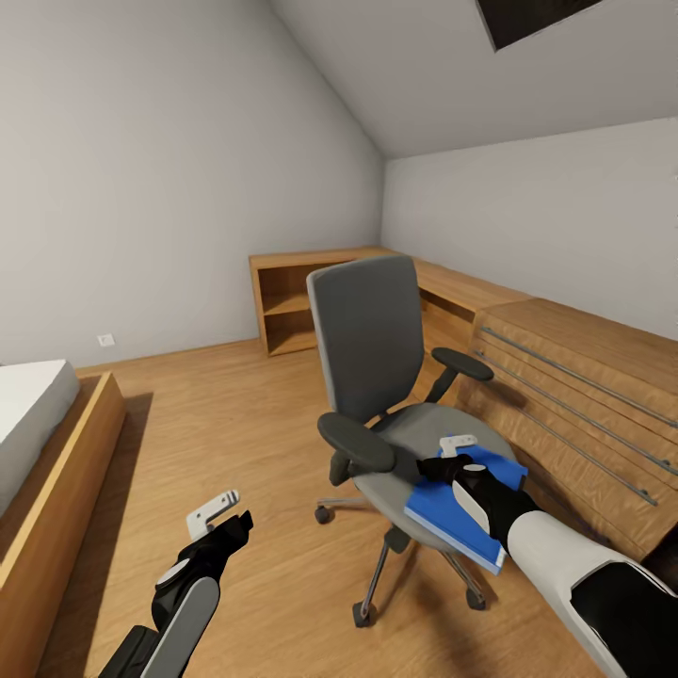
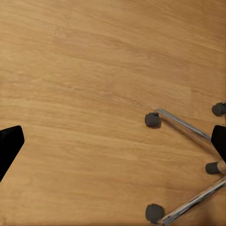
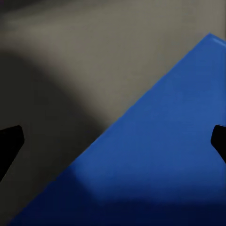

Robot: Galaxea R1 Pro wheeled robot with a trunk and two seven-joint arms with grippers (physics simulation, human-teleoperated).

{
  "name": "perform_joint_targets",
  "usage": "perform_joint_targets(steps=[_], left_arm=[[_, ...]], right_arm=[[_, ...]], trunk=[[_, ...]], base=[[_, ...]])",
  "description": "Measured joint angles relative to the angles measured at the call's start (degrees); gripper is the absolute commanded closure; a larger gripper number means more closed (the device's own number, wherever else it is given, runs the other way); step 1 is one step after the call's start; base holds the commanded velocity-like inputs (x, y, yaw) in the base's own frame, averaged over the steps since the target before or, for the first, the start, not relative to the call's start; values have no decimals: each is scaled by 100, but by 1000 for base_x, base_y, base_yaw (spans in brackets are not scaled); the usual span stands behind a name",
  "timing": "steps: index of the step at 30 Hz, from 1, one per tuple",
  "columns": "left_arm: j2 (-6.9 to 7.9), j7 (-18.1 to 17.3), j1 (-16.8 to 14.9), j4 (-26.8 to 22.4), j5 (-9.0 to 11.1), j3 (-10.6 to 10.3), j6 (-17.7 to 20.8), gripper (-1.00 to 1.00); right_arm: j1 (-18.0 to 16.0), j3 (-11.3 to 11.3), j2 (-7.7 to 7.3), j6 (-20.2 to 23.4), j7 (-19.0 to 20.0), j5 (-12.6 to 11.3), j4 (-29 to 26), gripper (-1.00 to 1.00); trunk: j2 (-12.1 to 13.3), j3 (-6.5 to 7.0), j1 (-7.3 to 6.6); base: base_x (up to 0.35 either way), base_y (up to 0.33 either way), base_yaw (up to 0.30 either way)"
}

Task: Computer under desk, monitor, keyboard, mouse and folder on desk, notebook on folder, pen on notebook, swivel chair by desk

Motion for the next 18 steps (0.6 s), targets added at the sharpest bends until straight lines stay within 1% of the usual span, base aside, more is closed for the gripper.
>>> perform_joint_targets(steps=[9,11,14,18], left_arm=[[0,-4,0,0,-4,-1,6,-100],[0,-3,0,0,-7,-5,7,-100],[0,-6,0,0,-8,-4,7,-100],[0,-3,0,-1,-3,-5,8,-100]], right_arm=[[0,-2,1,2,2,-6,1,-100],[1,4,2,2,10,-37,64,-100],[0,7,2,-2,10,-23,184,-100],[4,-10,0,-1,7,-48,195,-100]], trunk=[[0,0,-1],[79,35,-44],[199,89,-109],[360,160,-197]], base=[[-5,0,0],[0,0,0],[0,0,0],[0,0,0]])
